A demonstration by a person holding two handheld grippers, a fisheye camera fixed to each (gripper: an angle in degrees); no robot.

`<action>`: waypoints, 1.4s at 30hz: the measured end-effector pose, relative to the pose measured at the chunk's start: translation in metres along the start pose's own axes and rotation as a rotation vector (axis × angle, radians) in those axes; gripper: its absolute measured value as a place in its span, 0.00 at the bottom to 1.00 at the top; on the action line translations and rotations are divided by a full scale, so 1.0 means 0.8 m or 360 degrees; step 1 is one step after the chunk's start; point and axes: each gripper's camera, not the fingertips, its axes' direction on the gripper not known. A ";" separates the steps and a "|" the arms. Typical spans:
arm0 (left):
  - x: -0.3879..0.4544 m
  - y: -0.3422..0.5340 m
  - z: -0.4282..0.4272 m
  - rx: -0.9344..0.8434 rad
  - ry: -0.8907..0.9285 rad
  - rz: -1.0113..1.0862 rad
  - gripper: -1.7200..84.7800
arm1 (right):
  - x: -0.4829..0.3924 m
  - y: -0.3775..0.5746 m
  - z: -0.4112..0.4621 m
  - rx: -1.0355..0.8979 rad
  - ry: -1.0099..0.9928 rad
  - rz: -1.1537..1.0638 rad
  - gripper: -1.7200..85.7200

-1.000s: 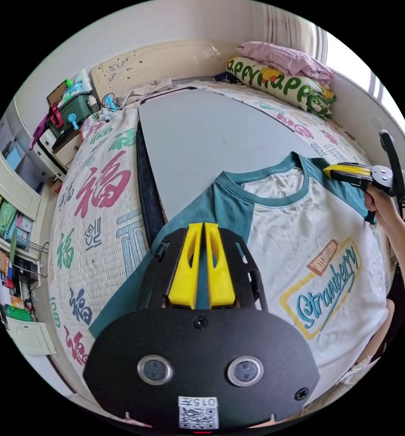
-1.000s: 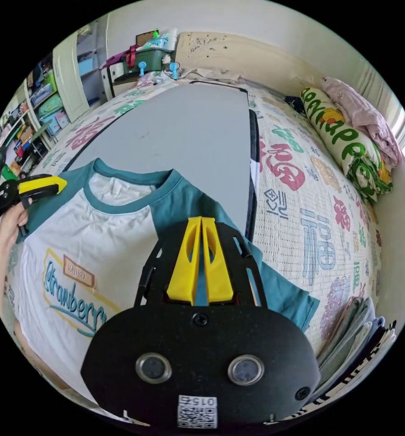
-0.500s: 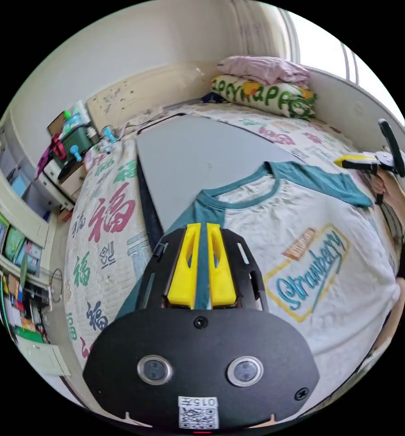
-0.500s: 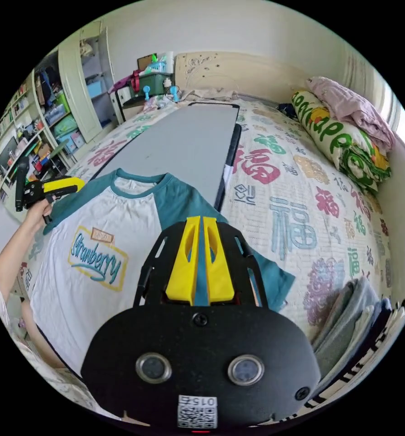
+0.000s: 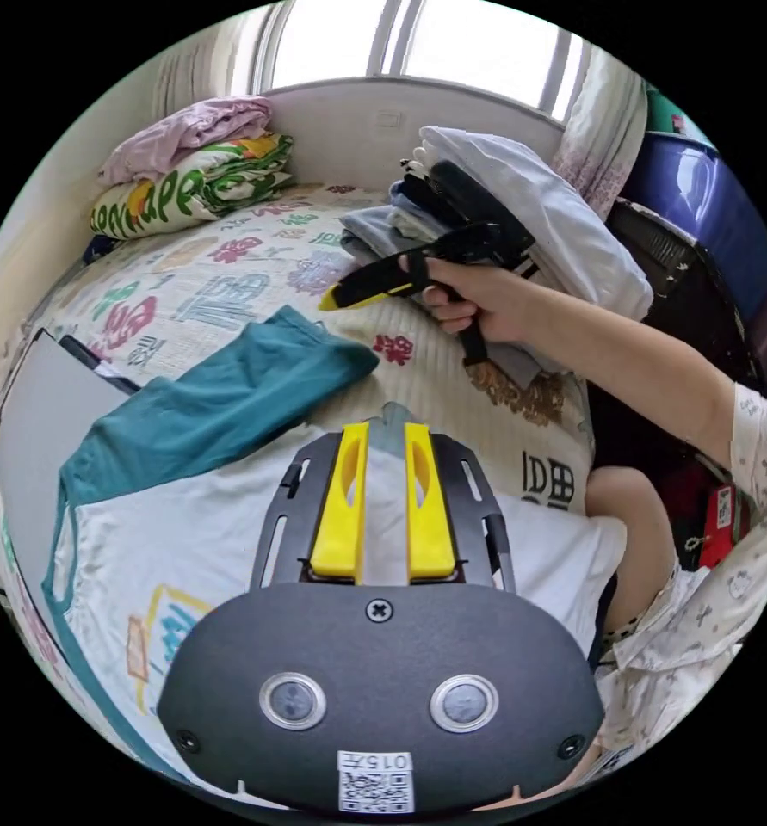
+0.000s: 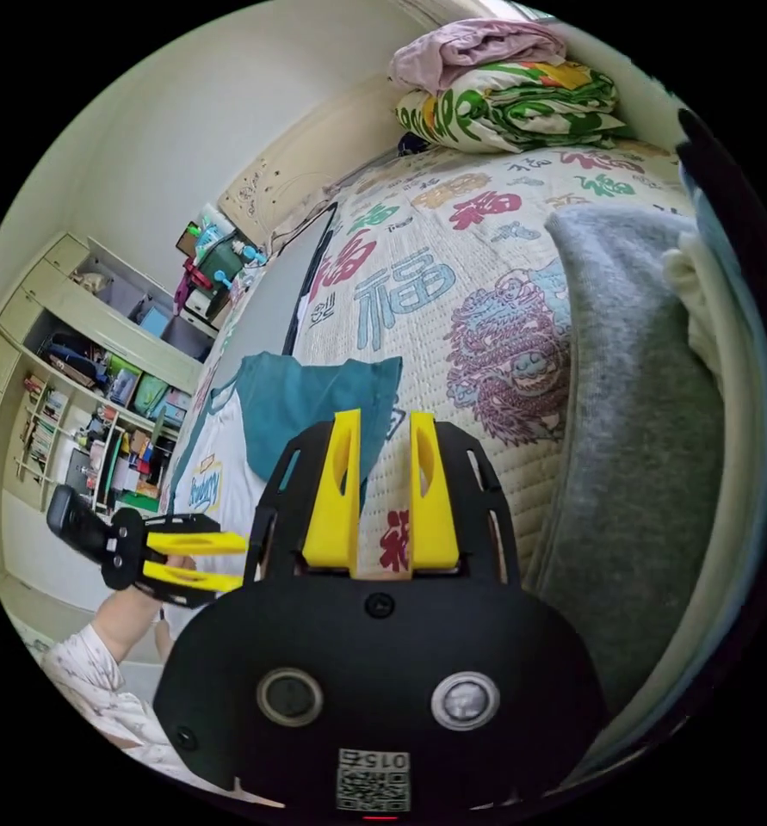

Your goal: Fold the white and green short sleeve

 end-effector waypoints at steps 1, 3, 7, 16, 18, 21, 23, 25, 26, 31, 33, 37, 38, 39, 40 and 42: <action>-0.007 0.009 0.009 -0.0004 0.0024 -0.0010 0.11 | 0.009 -0.017 0.006 -0.0006 -0.0010 0.0012 0.12; -0.018 0.028 0.019 -0.0034 -0.0012 -0.0002 0.11 | 0.019 -0.042 0.020 -0.0044 -0.0041 0.0033 0.12; -0.056 0.086 0.036 -0.0116 -0.0117 0.0002 0.12 | 0.036 -0.076 0.033 -0.0031 -0.0114 0.0014 0.05; -0.106 0.151 0.066 -0.0070 -0.0420 0.0130 0.12 | 0.051 -0.121 0.002 0.0186 -0.0053 -0.0109 0.02; -0.115 0.153 0.078 -0.0062 -0.0443 0.0160 0.12 | 0.047 -0.123 0.010 0.0188 0.0003 -0.0176 0.02; -0.138 0.156 0.129 -0.0203 -0.0547 0.0200 0.11 | 0.049 -0.120 0.033 0.0156 0.0097 -0.0244 0.02; -0.169 0.160 0.143 -0.0244 -0.0483 0.0157 0.09 | 0.062 -0.114 0.052 0.0129 0.0143 -0.0251 0.02; -0.194 0.167 0.137 -0.0212 -0.0473 0.0065 0.04 | 0.073 -0.107 0.062 0.0117 0.0162 -0.0263 0.02; -0.207 0.173 0.136 -0.0222 -0.0436 0.0050 0.04 | 0.081 -0.102 0.068 0.0111 0.0179 -0.0278 0.02; -0.203 0.198 0.113 -0.0124 -0.0359 0.0157 0.03 | 0.120 -0.081 0.089 0.0085 0.0270 -0.0297 0.01; -0.210 0.198 0.126 -0.0175 -0.0359 0.0172 0.04 | 0.135 -0.073 0.108 0.0030 0.0316 -0.0288 0.01; -0.242 0.197 0.147 -0.0241 -0.0303 0.0080 0.10 | 0.163 -0.048 0.163 -0.0088 0.0505 -0.0301 0.01; -0.244 0.201 0.132 -0.0208 -0.0283 0.0086 0.11 | 0.170 -0.042 0.170 -0.0084 0.0533 -0.0281 0.01; -0.244 0.206 0.120 -0.0179 -0.0272 0.0086 0.11 | 0.174 -0.039 0.174 -0.0087 0.0544 -0.0266 0.01; -0.246 0.221 0.090 -0.0111 -0.0250 0.0084 0.11 | 0.182 -0.033 0.181 -0.0101 0.0567 -0.0238 0.02; -0.254 0.259 0.034 -0.0005 -0.0228 0.0055 0.12 | 0.191 -0.018 0.187 -0.0116 0.0637 -0.0237 0.02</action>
